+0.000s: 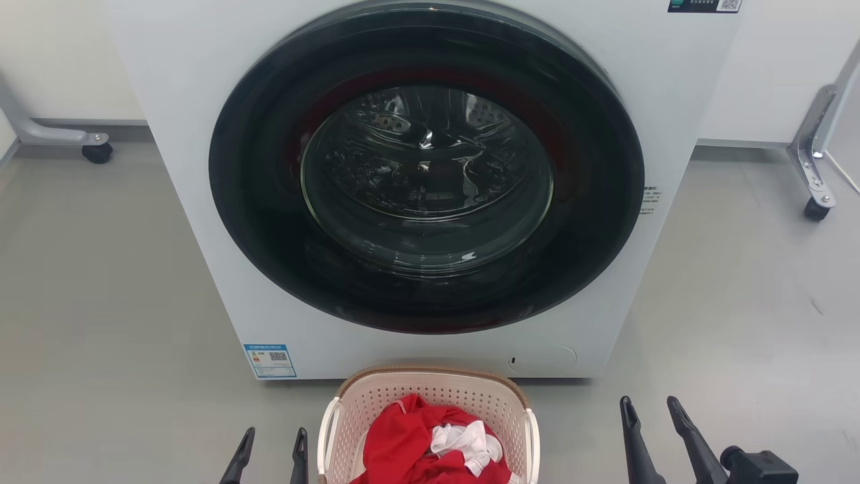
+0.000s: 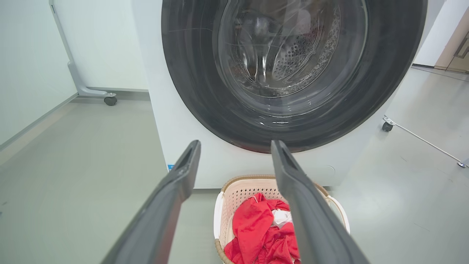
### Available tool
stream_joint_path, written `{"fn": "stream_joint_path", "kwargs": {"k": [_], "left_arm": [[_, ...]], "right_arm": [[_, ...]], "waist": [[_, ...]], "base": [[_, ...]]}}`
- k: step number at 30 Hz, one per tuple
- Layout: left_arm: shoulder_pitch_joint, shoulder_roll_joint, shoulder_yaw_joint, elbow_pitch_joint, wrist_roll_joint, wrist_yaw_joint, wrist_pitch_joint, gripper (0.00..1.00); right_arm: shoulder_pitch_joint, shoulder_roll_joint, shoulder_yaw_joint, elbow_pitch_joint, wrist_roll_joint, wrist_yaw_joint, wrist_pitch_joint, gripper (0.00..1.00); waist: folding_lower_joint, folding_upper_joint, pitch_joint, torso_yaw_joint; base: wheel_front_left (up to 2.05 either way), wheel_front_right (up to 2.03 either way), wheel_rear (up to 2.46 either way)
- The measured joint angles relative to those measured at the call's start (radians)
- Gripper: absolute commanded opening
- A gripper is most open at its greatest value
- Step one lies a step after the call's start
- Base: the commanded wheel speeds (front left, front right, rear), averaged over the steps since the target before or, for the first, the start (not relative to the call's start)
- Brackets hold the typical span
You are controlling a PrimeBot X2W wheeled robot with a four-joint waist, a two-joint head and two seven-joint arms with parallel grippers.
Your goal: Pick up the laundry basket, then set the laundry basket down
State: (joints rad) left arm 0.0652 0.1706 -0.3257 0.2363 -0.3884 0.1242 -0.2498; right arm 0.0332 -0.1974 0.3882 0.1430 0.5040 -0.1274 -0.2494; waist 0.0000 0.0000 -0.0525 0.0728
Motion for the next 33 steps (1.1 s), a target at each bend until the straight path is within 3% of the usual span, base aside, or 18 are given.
{"fn": "stream_joint_path", "kwargs": {"k": [15,33], "left_arm": [[0.052,-0.046,0.057,-0.107,0.11,0.0,0.0,1.0],[0.069,-0.063,0.071,-0.159,0.159,0.0,0.0,1.0]], "right_arm": [[0.091,0.053,-0.087,-0.137,-0.136,0.0,0.0,1.0],[0.113,0.076,-0.115,-0.198,-0.195,0.0,-0.001,1.0]], "waist": [[0.0,0.0,-0.003,-0.006],[0.0,0.0,0.005,-0.007]], "base": [[0.0,0.0,0.0],[0.0,0.0,0.0]]}}
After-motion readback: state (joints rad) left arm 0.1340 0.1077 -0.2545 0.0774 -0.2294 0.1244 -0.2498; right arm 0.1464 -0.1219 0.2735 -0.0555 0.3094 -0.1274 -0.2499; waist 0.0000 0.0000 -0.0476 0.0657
